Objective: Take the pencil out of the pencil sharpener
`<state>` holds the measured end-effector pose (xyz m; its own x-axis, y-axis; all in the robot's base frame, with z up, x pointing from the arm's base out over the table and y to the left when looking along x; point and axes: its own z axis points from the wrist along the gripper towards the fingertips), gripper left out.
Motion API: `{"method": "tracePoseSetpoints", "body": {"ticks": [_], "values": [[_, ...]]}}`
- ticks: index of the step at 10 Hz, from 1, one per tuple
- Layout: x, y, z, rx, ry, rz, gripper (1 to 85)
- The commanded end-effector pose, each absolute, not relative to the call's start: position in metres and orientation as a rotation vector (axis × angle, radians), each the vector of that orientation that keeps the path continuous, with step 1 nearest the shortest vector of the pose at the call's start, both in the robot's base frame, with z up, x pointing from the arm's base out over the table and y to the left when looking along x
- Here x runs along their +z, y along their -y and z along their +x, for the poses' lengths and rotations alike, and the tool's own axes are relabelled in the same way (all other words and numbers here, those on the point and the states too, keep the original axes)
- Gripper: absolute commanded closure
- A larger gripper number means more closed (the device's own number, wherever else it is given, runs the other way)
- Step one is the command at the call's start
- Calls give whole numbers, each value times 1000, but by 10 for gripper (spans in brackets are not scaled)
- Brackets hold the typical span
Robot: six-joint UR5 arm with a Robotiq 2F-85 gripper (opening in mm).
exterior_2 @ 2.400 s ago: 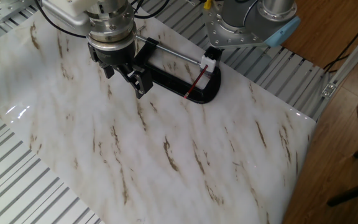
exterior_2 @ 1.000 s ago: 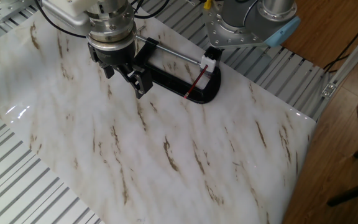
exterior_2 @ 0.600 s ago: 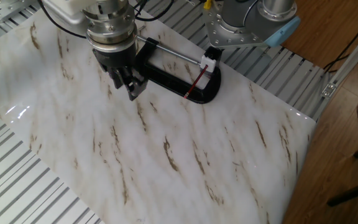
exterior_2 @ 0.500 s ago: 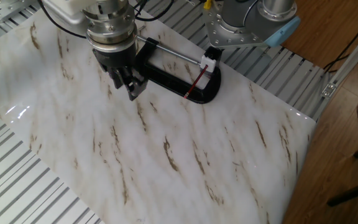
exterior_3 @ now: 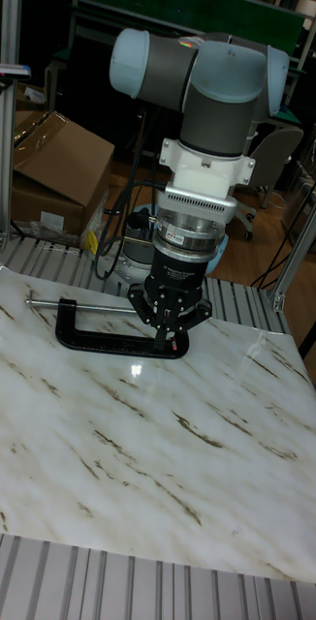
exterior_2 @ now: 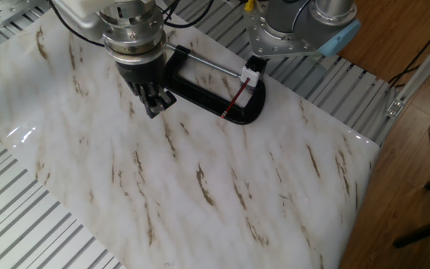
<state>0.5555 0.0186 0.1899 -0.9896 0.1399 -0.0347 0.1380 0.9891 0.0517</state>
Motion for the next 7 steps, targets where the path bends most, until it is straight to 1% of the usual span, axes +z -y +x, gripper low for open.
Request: {"method": "tracePoseSetpoints", "body": {"ticks": [1,3,5,7], "values": [[189,-23,552,101,-3095,229,847],[180,-34,543,191,-3068,252,847],[171,-37,535,231,-3045,281,847],[172,-36,522,233,-3064,314,847]]}}
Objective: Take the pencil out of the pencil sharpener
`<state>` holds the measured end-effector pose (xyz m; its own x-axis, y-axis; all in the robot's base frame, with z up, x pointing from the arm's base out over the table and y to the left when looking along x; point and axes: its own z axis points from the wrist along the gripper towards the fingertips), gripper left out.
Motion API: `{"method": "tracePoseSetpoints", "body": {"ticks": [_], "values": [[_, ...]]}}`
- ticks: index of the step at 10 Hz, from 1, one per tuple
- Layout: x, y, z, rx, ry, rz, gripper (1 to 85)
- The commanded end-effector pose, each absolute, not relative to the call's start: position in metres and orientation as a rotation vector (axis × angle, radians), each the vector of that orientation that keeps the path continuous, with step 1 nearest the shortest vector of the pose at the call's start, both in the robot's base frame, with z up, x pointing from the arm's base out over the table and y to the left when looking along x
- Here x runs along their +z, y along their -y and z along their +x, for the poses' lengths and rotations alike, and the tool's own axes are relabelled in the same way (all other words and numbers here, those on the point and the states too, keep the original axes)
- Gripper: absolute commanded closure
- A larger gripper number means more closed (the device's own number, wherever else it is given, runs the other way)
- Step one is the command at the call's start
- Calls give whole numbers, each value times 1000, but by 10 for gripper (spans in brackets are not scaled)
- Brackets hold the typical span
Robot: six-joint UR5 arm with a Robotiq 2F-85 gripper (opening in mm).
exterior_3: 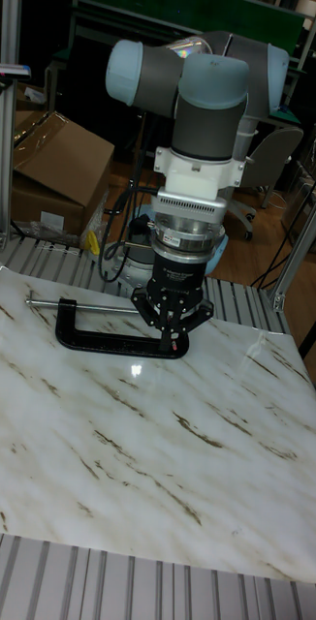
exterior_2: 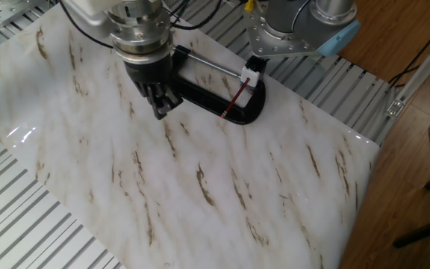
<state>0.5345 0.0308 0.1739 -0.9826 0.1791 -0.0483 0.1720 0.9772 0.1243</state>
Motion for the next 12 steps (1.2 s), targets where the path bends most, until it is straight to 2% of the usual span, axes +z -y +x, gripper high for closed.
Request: {"method": "tracePoseSetpoints", "body": {"ticks": [1,6,9,10,12], "values": [[171,-38,516,235,-3071,326,847],[168,-42,511,222,-3059,309,847],[167,-26,511,122,-3065,226,847],[167,-36,505,185,-3088,230,847],[167,-32,506,159,-3087,118,847]]}}
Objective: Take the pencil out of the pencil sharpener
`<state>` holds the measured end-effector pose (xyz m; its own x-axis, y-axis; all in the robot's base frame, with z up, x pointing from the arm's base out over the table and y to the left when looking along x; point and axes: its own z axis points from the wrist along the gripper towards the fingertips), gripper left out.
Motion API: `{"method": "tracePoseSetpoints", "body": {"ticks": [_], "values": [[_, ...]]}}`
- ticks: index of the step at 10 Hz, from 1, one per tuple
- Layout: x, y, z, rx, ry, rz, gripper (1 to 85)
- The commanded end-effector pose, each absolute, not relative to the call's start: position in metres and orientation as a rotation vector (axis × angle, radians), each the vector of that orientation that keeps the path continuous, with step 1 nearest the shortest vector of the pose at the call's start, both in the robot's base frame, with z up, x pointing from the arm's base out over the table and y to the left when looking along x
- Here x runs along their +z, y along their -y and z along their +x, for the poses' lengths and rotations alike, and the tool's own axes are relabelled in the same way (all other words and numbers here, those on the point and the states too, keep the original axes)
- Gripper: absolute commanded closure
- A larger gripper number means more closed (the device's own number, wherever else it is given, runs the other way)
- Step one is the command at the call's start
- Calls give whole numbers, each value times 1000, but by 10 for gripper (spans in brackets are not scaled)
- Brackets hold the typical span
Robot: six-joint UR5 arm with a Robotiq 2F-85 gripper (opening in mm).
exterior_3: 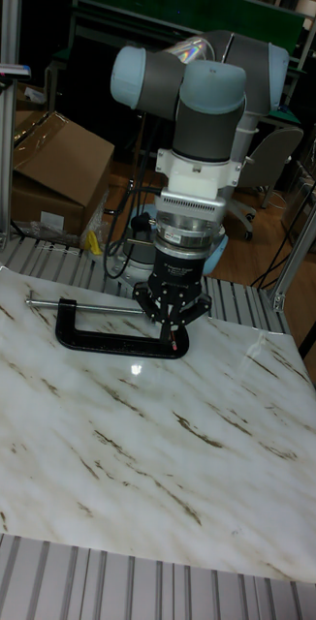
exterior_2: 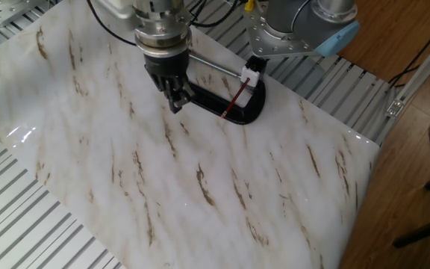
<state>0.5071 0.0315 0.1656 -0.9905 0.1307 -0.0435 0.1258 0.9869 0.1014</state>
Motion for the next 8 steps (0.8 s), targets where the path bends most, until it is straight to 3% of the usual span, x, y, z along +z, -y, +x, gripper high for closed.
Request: {"method": "tracePoseSetpoints", "body": {"ticks": [1,4,8], "values": [[167,-39,500,196,-3107,85,847],[173,-64,460,313,-3139,128,847],[154,-79,421,251,-3086,130,840]]}}
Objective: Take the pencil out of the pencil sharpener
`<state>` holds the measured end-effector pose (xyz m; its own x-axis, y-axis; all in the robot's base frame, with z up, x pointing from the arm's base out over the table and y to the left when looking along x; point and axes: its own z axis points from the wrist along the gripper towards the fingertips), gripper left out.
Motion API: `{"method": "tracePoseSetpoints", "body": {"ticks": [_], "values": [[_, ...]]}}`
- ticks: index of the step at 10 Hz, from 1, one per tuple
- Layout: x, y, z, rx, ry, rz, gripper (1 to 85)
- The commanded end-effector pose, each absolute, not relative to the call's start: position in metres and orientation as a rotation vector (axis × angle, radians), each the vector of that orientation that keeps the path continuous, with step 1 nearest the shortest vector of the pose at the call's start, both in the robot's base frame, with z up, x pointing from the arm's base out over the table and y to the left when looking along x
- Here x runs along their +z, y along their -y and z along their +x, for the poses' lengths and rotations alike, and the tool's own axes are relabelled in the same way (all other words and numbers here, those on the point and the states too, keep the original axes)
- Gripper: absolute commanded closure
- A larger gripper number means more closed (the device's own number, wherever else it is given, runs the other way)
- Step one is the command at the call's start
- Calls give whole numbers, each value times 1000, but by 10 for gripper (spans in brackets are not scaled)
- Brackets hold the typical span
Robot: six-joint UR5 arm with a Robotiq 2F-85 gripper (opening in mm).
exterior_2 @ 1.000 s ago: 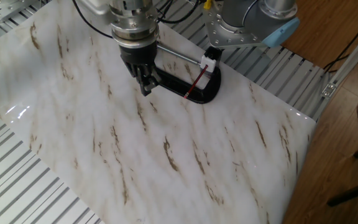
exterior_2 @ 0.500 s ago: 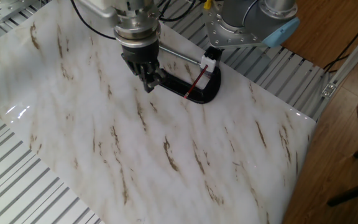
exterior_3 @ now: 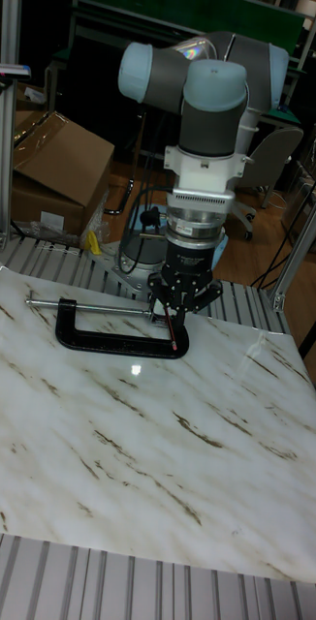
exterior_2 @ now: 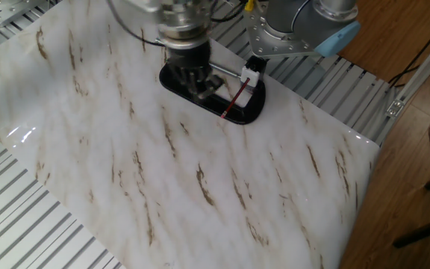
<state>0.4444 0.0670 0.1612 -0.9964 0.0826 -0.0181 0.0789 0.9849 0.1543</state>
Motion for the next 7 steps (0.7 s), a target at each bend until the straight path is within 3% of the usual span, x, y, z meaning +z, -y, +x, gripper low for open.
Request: {"method": "tracePoseSetpoints", "body": {"ticks": [1,3,7], "values": [[147,-84,421,270,-3056,81,753],[146,-83,418,266,-3067,30,650],[145,-77,398,234,-3144,-65,620]]}}
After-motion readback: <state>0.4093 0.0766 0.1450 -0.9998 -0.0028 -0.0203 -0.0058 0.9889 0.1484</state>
